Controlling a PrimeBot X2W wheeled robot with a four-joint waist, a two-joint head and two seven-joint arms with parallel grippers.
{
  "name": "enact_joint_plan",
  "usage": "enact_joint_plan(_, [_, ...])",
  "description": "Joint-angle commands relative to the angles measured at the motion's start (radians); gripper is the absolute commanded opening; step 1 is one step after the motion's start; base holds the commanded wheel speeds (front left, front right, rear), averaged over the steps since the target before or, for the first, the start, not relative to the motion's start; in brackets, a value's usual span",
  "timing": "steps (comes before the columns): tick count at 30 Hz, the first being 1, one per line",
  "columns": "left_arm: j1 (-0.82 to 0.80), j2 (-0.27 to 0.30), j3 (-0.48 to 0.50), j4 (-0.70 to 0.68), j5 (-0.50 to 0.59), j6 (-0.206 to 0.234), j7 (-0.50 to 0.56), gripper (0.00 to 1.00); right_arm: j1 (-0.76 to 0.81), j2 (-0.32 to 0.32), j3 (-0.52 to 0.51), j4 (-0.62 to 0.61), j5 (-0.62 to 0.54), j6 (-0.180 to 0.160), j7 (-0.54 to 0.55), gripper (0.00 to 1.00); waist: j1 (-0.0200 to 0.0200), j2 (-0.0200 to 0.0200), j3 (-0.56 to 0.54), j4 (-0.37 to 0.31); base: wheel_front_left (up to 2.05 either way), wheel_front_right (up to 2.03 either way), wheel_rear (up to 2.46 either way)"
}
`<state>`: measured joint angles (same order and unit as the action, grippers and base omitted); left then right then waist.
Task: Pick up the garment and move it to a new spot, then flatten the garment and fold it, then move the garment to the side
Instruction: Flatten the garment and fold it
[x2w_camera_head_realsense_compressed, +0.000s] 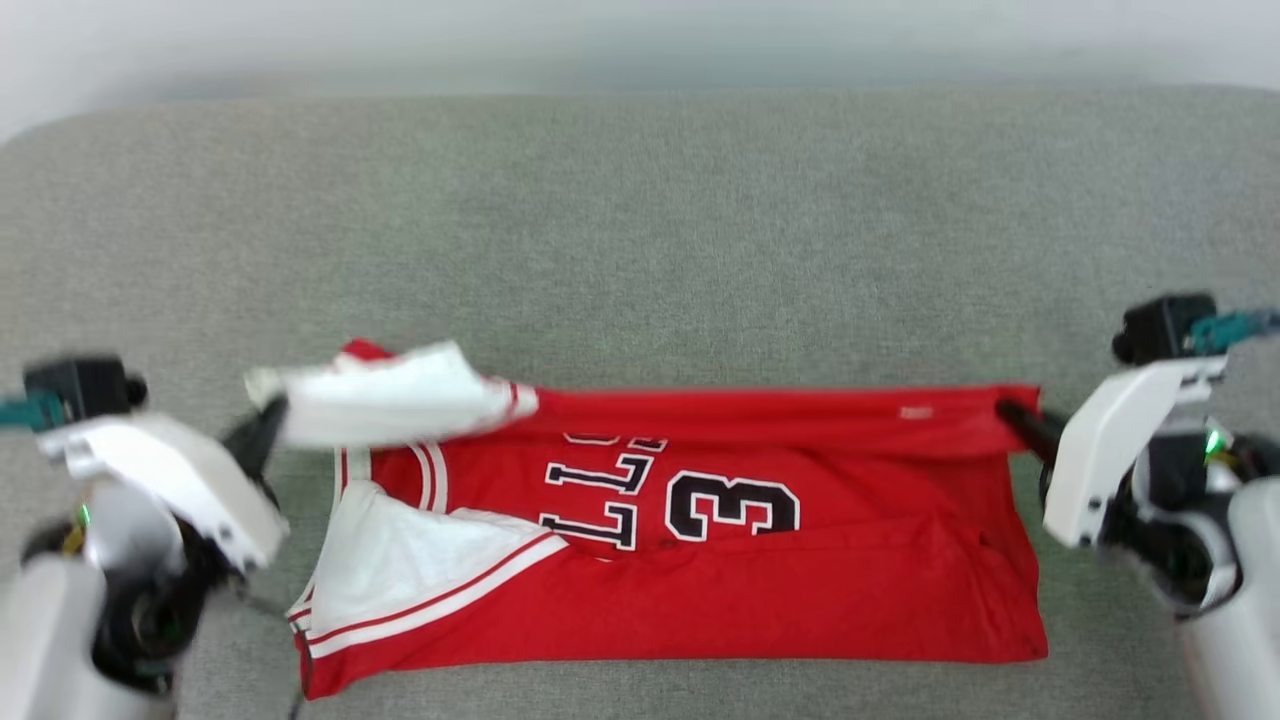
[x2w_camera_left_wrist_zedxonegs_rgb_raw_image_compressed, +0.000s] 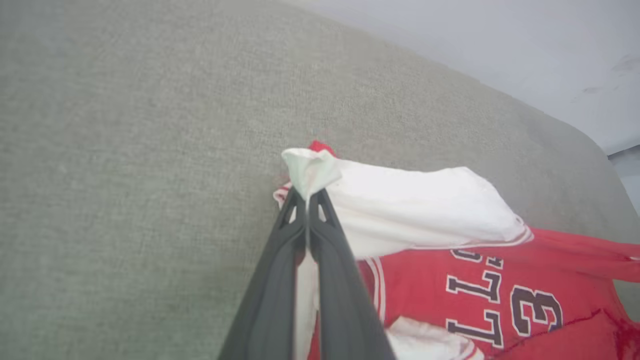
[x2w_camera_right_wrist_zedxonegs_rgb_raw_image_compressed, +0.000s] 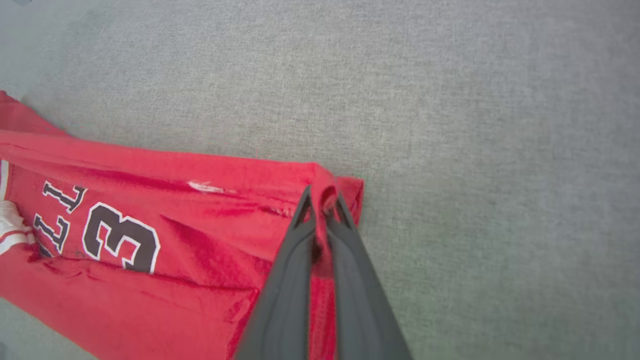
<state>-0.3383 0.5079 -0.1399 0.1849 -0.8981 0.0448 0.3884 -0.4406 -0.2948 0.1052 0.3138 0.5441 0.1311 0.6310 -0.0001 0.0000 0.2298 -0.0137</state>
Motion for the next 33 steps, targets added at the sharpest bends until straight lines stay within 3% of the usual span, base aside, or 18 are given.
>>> enact_joint_plan(1, [0.071, -0.014, 0.008, -0.014, -0.015, 0.011, -0.012, 0.0, 0.052, 0.013, -0.004, -0.016, -0.004, -0.001, -0.014, 0.0, 0.0001, 0.0, -0.027, 0.006, 0.0, 0.0, 0.0])
enact_joint_plan(7, [0.245, -0.071, 0.001, -0.024, -0.042, 0.041, -0.039, 0.0, 0.174, 0.039, -0.022, -0.013, -0.005, -0.001, -0.075, 0.0, 0.0001, 0.0, -0.038, 0.002, 0.0, 0.0, 0.0])
enact_joint_plan(8, [0.262, -0.087, -0.008, -0.017, -0.049, 0.04, -0.036, 0.0, 0.186, 0.043, -0.023, -0.005, -0.005, -0.001, -0.089, 0.2, 0.0001, 0.0, -0.039, 0.001, 0.0, 0.0, 0.0])
enact_joint_plan(9, [0.269, -0.104, -0.012, -0.01, -0.056, 0.037, -0.041, 0.0, 0.2, 0.049, -0.025, 0.006, 0.002, -0.001, -0.098, 0.5, 0.0001, 0.0, -0.039, 0.001, 0.0, 0.0, 0.0])
enact_joint_plan(10, [0.276, -0.11, -0.019, 0.002, -0.052, 0.034, -0.051, 0.56, 0.215, 0.056, -0.023, 0.018, 0.006, -0.001, -0.106, 1.0, 0.0001, 0.0, -0.04, 0.001, 0.0, 0.0, 0.0])
enact_joint_plan(11, [0.282, -0.12, -0.022, 0.016, -0.05, 0.033, -0.061, 1.0, 0.226, 0.061, -0.024, 0.028, 0.009, -0.001, -0.118, 1.0, 0.0001, 0.0, -0.041, 0.001, 0.0, 0.0, 0.0])
enact_joint_plan(17, [0.271, -0.174, -0.027, 0.069, -0.01, 0.021, -0.193, 1.0, 0.29, 0.078, -0.008, 0.062, 0.015, -0.001, -0.205, 1.0, 0.0001, 0.0, -0.066, -0.013, 0.0, 0.0, 0.0])
enact_joint_plan(24, [0.251, -0.201, -0.035, -0.003, 0.09, 0.036, -0.37, 1.0, 0.336, 0.06, -0.037, -0.04, 0.027, -0.001, -0.316, 1.0, 0.0001, 0.0, -0.12, -0.032, 0.0, 0.0, 0.0])
enact_joint_plan(33, [0.219, -0.197, -0.091, -0.159, 0.27, 0.097, -0.512, 1.0, 0.358, 0.014, -0.184, -0.172, -0.003, -0.001, -0.185, 1.0, 0.0001, 0.0, -0.157, -0.033, 0.0, 0.0, 0.0])
